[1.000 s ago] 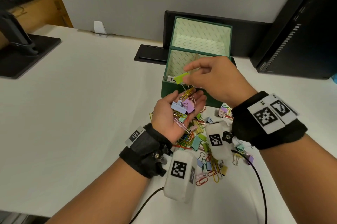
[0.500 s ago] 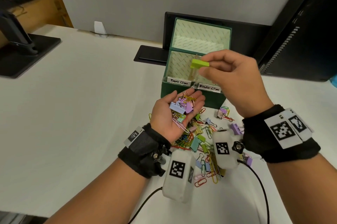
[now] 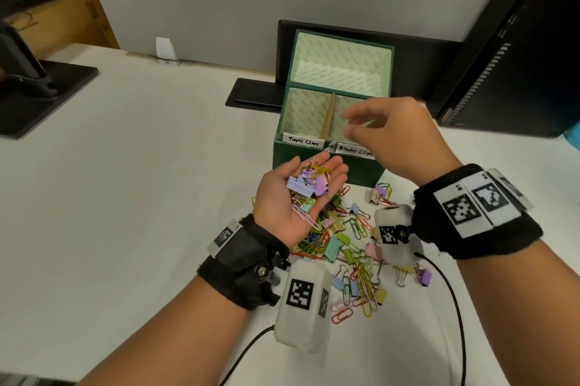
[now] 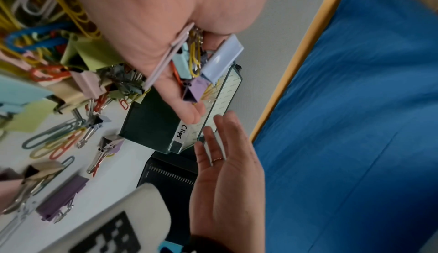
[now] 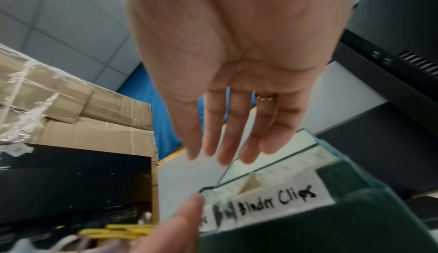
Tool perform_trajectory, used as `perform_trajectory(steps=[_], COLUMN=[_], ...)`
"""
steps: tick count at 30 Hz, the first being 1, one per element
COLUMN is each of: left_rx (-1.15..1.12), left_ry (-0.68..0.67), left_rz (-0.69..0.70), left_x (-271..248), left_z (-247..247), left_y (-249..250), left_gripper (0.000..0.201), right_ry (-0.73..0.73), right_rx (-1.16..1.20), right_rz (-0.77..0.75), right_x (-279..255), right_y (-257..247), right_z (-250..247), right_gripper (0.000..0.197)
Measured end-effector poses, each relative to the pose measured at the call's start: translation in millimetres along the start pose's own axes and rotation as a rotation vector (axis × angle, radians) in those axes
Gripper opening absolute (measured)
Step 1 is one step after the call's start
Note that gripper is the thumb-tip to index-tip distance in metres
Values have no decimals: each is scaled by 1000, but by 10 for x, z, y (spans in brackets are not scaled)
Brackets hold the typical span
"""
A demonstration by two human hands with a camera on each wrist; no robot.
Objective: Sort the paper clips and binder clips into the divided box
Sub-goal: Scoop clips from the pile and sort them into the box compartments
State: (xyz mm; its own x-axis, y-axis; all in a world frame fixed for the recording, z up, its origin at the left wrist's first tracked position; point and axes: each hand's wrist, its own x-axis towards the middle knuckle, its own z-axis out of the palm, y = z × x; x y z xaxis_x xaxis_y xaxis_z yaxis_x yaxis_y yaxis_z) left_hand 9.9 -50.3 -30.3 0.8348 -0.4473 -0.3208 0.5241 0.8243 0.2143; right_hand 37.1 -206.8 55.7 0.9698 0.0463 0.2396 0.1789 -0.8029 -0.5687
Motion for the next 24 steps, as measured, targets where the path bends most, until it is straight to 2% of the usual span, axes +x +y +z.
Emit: perform_trajectory(steps=[4, 7, 10, 12, 16, 22, 24], left_rx=[70, 138, 153, 158, 164, 56, 38], left_ry=[19, 62, 126, 125, 110, -16, -12], left_rz=[39, 53, 59, 60, 100, 49, 20], left_x=[-22, -41, -45, -44, -37, -50, -36], left_z=[0, 5, 20, 10, 29, 52, 45], left_y=[-2, -7, -31, -34, -25, -27, -13], left_gripper=[43, 32, 40, 48, 31, 46, 50], right_ry=[-302, -379, -352, -309, -225, -180, -149], right_rx=[-25, -123, -353, -374, -130, 175, 286], right_rz=[-138, -243, -327, -336, -269, -55, -7], right_x=[-212, -344, -401, -409, -392, -349, -341], right_y=[-281, -425, -456, -436, -377, -327, -315], right_z=[-40, 58, 226, 263, 199, 87, 71], right_gripper=[19, 28, 28, 20, 13, 15, 16])
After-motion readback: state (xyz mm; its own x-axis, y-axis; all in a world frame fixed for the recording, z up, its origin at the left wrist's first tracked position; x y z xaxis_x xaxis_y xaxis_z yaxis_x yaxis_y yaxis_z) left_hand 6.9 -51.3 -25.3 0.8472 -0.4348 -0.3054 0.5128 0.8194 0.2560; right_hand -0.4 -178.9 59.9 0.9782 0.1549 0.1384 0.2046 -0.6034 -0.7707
